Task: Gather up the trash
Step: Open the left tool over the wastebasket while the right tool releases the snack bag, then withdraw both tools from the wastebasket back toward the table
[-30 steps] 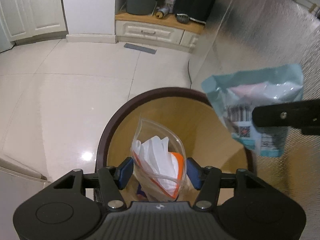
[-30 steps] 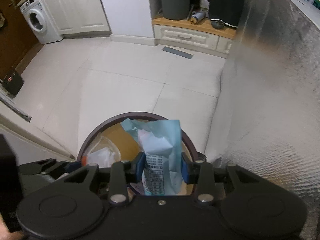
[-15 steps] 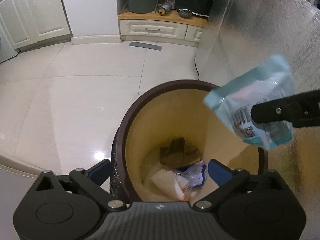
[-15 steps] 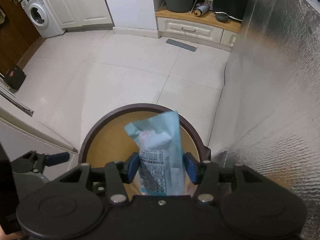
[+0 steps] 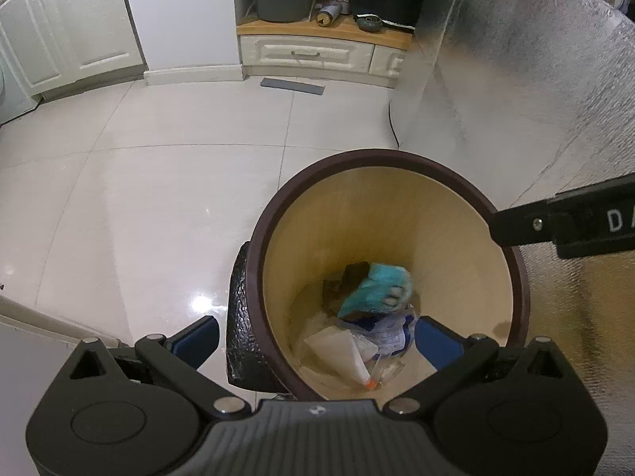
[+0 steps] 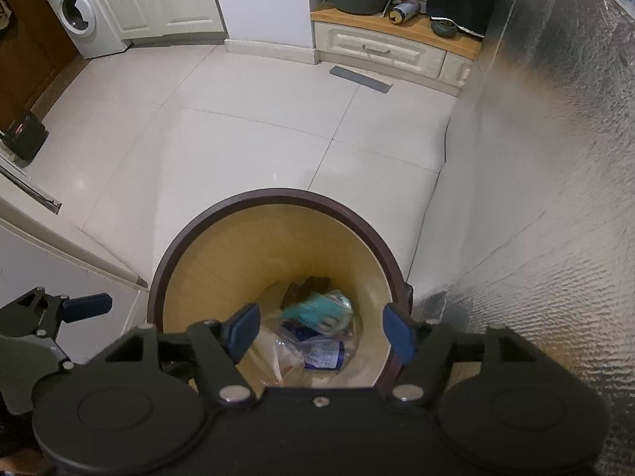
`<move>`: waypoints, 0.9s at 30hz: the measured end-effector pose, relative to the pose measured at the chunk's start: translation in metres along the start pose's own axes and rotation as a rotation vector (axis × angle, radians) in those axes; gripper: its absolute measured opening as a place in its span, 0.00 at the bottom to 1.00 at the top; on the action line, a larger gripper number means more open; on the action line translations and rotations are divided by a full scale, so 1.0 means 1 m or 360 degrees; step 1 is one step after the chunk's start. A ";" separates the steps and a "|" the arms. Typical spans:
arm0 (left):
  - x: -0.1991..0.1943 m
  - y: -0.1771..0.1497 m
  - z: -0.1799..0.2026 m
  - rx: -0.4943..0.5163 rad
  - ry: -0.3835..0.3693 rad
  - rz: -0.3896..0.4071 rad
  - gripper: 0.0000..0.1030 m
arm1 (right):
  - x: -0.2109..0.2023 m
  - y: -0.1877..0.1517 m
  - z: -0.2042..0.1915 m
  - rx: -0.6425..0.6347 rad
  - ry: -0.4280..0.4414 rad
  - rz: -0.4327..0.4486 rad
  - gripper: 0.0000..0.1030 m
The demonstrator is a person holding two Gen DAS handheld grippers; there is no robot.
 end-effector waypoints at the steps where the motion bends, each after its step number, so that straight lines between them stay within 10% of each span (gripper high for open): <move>1: -0.001 -0.001 0.000 -0.0002 -0.0004 0.0001 1.00 | 0.001 -0.001 0.000 0.0000 -0.0001 -0.0002 0.68; 27: -0.061 -0.020 -0.011 -0.0019 -0.0008 0.0096 1.00 | -0.041 -0.033 0.003 0.0097 -0.0046 0.0135 0.93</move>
Point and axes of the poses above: each gripper's, at about its wrist camera, not at the fingertips, and x roughly the way its jaws point, z to its right, y to its top, the point moved 10 cm from there along x, roughly the way its jaws point, and after that the axes turned 7 degrees about -z, right-handed, at the moved point
